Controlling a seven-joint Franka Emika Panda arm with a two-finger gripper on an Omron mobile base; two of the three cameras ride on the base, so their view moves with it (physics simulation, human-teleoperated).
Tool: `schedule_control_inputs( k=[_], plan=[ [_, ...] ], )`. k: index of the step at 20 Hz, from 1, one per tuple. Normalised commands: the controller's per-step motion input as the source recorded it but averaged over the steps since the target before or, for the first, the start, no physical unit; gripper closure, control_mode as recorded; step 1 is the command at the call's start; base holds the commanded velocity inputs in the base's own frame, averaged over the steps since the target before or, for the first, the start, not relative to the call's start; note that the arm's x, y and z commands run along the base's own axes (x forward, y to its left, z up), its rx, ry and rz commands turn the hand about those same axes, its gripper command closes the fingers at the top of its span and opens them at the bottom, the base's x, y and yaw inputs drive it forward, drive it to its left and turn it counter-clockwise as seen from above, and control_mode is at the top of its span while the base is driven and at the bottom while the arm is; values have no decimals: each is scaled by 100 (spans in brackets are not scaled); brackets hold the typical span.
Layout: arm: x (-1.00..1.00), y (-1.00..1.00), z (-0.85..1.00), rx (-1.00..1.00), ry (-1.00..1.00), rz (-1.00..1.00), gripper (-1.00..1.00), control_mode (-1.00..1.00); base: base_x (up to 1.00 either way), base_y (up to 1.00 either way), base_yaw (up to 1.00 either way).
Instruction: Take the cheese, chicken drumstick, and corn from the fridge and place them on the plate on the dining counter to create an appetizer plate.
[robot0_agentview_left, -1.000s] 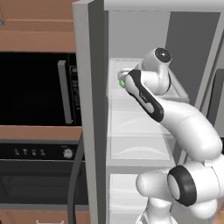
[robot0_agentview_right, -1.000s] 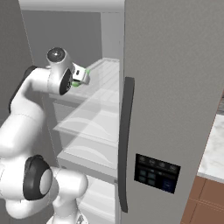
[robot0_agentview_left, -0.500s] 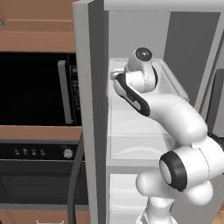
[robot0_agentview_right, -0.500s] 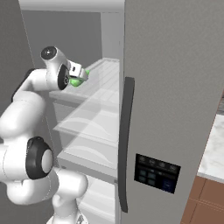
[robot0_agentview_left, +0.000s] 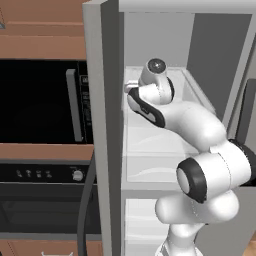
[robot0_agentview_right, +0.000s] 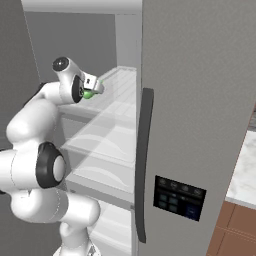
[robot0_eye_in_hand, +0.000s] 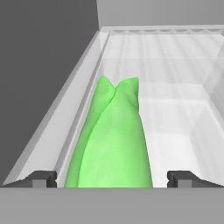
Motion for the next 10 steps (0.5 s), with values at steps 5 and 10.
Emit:
schedule_control_inputs(
  k=[5, 10],
  plan=[
    [31, 0, -40, -2, 0, -3, -100, -100, 0, 0, 0],
    [1, 0, -46, -1, 9, -4, 100, -100, 0, 0, 0]
  ],
)
